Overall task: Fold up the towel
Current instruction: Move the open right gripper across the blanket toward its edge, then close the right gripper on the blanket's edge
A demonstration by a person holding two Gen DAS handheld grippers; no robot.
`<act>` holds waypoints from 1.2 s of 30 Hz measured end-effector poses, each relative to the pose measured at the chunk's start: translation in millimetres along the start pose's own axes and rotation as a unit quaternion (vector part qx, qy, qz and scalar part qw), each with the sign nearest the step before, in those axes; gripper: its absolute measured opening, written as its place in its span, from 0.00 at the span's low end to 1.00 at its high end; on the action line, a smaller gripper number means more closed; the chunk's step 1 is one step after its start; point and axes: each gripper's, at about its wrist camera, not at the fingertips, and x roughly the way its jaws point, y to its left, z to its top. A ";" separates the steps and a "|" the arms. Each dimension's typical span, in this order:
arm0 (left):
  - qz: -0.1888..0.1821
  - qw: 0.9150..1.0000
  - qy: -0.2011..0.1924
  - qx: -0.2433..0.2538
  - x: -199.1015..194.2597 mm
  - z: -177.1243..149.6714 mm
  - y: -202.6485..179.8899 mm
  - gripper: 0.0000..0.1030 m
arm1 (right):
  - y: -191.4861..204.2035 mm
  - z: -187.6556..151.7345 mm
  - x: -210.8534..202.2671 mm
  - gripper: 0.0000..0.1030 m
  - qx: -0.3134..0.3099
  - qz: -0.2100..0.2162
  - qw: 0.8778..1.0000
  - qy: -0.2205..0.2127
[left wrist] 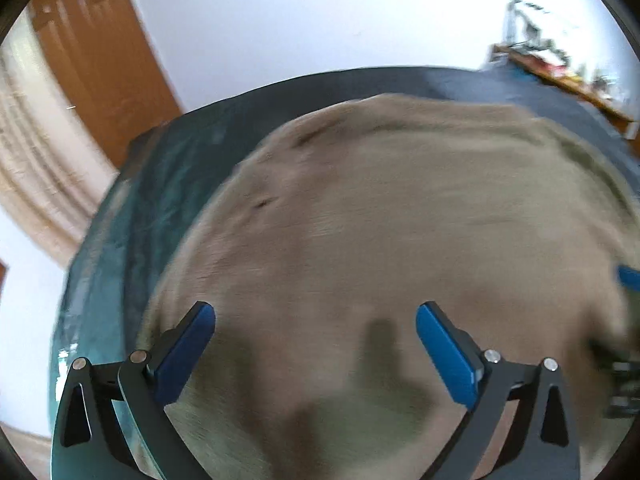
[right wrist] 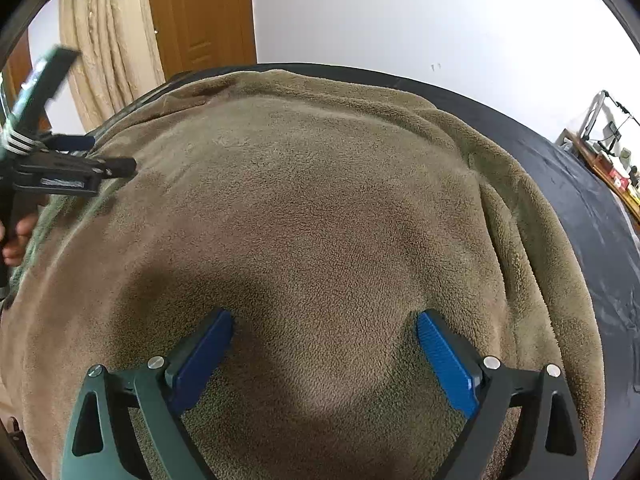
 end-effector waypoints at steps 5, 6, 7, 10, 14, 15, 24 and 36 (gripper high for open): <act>-0.091 0.996 0.006 0.000 -17.1 2.3 -39.7 0.99 | 1.3 0.4 0.7 0.99 -0.006 0.008 1.000 0.005; -0.092 0.996 0.006 -0.002 -17.2 2.1 -46.6 0.99 | 1.5 0.0 0.3 0.99 -0.007 0.008 1.000 0.005; -0.088 0.996 0.006 -0.005 -16.4 1.7 -53.2 0.99 | 1.2 -0.2 0.6 0.99 -0.007 0.008 1.000 0.004; -0.076 0.997 0.011 -0.030 -1.0 1.3 -55.0 0.98 | 2.0 0.3 1.2 0.99 -0.006 0.008 1.000 0.003; -0.080 0.995 0.025 -0.051 12.1 -9.8 -59.4 0.98 | 2.5 -1.9 -0.8 0.99 -0.004 0.000 1.000 -0.002; -0.078 0.995 0.027 -0.052 17.8 -12.6 -60.7 0.98 | 0.5 -3.1 -2.8 0.99 0.000 0.000 1.000 -0.006; -0.056 0.998 -0.007 -0.034 21.9 -23.6 -65.3 0.99 | -28.0 -40.9 -81.5 0.99 0.069 0.005 0.987 -0.142; -0.054 0.998 -0.007 -0.033 23.7 -24.1 -72.1 0.99 | -85.6 -182.7 -177.0 0.99 0.173 -0.120 0.958 -0.196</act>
